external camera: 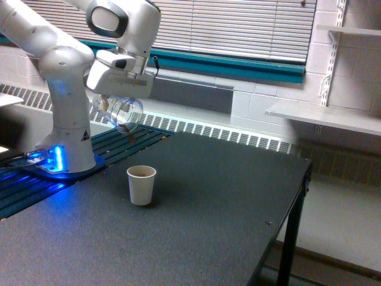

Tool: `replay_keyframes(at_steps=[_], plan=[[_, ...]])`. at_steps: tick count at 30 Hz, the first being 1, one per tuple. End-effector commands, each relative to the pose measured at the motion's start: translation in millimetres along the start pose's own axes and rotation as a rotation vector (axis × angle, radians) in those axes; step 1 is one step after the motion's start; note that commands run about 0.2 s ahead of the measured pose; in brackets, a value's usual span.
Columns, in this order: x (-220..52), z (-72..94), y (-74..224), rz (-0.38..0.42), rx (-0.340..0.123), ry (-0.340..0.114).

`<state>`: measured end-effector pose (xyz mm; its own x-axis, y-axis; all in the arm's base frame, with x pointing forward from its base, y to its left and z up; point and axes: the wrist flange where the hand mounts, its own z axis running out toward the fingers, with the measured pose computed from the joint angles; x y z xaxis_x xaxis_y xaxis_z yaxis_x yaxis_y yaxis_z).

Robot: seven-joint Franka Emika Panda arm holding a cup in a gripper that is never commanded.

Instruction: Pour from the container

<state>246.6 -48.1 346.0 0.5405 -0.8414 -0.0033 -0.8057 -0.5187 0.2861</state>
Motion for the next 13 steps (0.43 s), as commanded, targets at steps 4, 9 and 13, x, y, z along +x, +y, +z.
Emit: replay_keyframes(at_steps=[4,9,13], plan=[[-4.5,7.1,1.8,-0.016,-0.029,-0.020],[-4.2,7.1,1.0,-0.016,-0.024,-0.021],[-2.8,6.7,0.6,-0.018,-0.021,-0.014]])
